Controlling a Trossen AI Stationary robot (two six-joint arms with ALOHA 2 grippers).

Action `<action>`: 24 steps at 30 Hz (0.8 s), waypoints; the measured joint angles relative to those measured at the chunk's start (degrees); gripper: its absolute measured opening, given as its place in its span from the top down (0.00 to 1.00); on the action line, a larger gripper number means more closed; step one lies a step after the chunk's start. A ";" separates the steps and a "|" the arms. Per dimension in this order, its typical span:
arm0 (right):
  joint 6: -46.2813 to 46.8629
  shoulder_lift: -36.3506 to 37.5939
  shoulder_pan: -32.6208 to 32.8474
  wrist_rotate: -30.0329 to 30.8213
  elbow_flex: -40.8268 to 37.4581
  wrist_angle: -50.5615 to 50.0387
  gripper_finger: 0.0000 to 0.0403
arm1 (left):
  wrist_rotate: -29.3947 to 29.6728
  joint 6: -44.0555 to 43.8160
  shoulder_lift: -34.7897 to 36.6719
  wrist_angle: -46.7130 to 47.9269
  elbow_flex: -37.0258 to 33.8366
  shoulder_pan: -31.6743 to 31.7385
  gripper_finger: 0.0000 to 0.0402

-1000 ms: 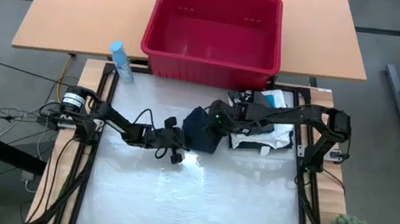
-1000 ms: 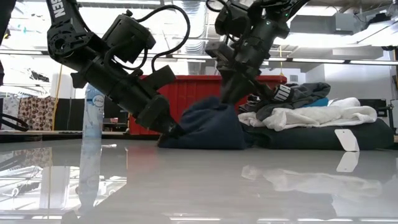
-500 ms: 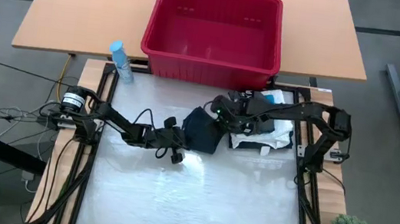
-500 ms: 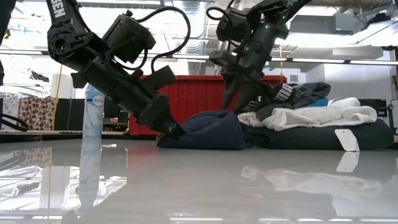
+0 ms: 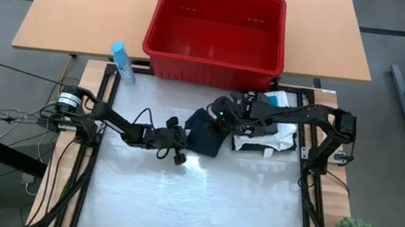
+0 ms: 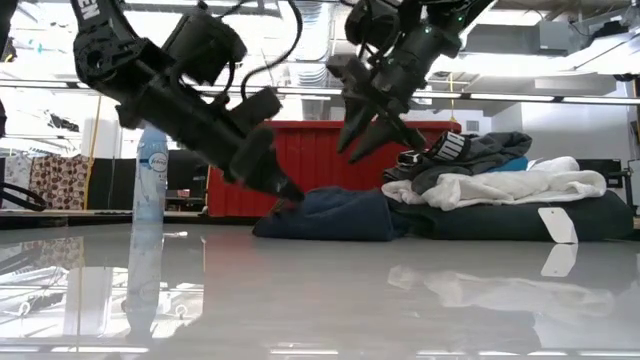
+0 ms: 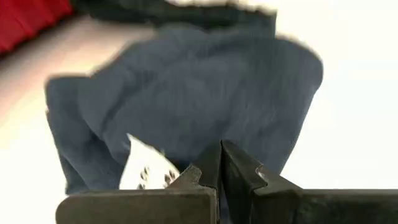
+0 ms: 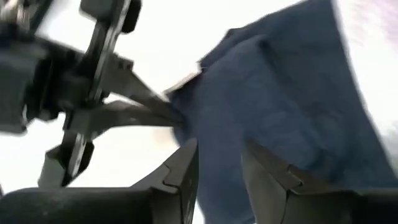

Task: Fold laundry
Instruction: Fold the black shorts, then stack the black shorts on the gray boxers

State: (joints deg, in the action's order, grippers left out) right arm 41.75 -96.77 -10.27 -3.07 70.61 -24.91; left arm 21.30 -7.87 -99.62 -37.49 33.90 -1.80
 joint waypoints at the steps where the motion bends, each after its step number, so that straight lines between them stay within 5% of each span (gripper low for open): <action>1: -0.45 0.03 0.58 0.00 0.00 0.36 0.65 | 0.00 0.33 1.09 0.10 -0.01 0.04 1.00; 9: -3.87 0.48 6.76 5.71 4.43 -6.46 0.72 | 4.35 1.15 13.47 2.33 0.06 1.84 1.00; 16: -4.58 -0.01 12.10 19.79 6.69 -11.03 0.81 | -21.06 -13.85 12.74 8.94 0.01 14.01 1.00; 21: -6.46 -4.80 12.65 21.16 6.64 -10.73 0.96 | -23.50 -10.10 11.40 6.12 -0.02 15.71 1.00; 24: -7.34 -6.91 12.82 22.40 6.62 -9.13 0.95 | -22.80 -7.92 11.35 5.10 -0.02 15.66 1.00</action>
State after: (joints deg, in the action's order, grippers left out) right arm 34.41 -103.68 2.55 19.33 77.23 -34.04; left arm -1.50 -15.79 -88.27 -32.38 33.89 13.87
